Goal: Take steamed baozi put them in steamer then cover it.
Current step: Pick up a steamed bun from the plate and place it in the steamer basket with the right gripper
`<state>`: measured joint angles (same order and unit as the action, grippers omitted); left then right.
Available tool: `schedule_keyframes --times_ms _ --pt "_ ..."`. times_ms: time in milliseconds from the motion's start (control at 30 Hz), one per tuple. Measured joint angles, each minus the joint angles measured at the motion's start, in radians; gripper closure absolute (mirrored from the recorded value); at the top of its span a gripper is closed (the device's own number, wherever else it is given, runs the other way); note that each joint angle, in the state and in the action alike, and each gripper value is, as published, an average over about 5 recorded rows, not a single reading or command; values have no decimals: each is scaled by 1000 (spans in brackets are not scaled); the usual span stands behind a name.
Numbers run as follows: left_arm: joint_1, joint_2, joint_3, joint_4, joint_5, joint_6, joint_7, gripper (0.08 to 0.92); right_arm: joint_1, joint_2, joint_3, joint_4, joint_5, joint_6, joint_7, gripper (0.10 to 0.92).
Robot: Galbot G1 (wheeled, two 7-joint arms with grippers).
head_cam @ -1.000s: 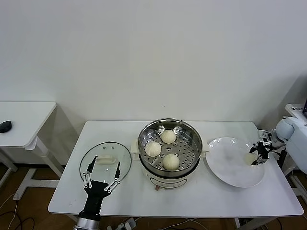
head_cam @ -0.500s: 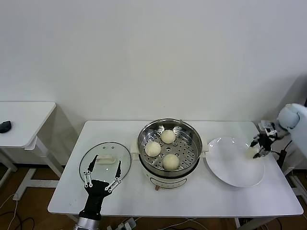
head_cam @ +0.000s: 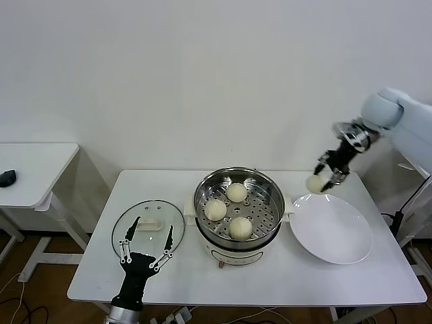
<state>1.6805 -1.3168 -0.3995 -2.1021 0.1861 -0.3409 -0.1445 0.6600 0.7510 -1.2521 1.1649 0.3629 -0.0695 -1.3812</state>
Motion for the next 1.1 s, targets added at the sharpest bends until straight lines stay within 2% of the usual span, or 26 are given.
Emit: schedule_keyframes --times_ms 167,400,1100 --pt "4 -3 0 -7 2 -3 2 177 61 56 -79 74 87 -34 24 414" --pt "10 -4 -7 -18 2 -4 2 177 79 128 -140 122 135 -66 75 414" --pt "0 3 -19 -11 -2 2 -1 177 -62 235 -164 56 78 -98 188 423"
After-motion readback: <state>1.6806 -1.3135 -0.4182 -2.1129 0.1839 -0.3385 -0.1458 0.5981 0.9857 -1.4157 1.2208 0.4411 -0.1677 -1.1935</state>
